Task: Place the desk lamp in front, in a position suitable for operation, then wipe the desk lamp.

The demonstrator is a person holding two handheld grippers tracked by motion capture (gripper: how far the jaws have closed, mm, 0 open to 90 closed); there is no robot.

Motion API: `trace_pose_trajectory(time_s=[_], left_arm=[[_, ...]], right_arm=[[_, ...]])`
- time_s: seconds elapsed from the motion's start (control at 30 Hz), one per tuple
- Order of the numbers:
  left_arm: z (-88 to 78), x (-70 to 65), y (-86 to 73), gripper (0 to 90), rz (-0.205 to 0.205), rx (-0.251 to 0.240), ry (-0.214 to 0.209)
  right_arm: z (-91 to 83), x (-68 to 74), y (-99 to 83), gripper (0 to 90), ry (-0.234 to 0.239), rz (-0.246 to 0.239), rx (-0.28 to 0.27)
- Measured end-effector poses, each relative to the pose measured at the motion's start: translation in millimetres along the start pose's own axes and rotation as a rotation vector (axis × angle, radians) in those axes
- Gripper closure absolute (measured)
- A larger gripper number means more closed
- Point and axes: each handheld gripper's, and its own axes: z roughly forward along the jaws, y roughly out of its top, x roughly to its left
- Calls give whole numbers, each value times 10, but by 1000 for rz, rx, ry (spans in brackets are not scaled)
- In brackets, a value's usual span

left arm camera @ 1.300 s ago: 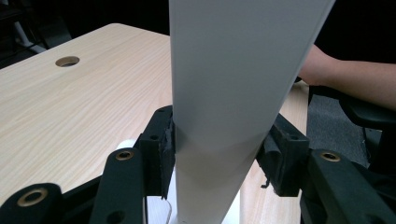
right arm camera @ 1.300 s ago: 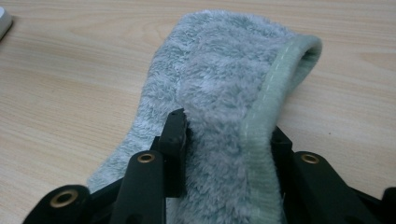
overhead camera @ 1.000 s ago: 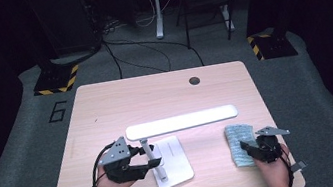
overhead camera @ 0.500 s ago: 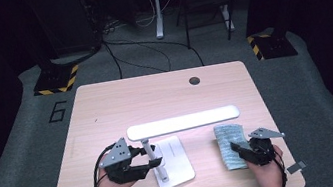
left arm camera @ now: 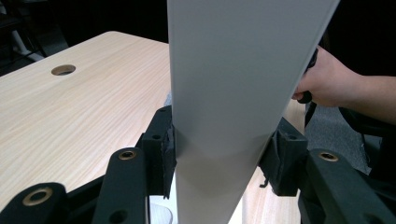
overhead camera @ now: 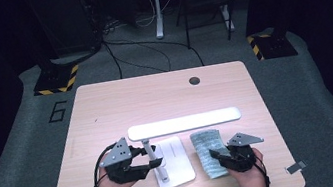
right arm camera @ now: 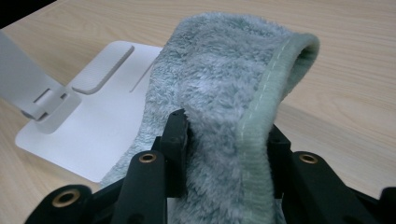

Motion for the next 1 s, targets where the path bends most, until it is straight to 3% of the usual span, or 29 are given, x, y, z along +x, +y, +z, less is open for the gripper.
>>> trace_pose_trajectory(time_s=[0.23, 0.43, 0.63, 0.83, 1.0], left_arm=[[1, 6, -1, 522, 1, 1, -2], [21, -16, -1, 520, -3, -5, 3], [40, -33, 7, 517, -12, -7, 7], [41, -23, 30, 476, -34, -35, -19], [78, -49, 39, 509, -15, -41, 15]], right_arm=[[82, 154, 74, 623, 32, -59, 21], [183, 260, 122, 623, 54, -74, 14], [296, 387, 63, 613, 56, -95, 54], [447, 523, -13, 499, 52, -128, 115], [497, 576, -30, 461, 32, -166, 118]])
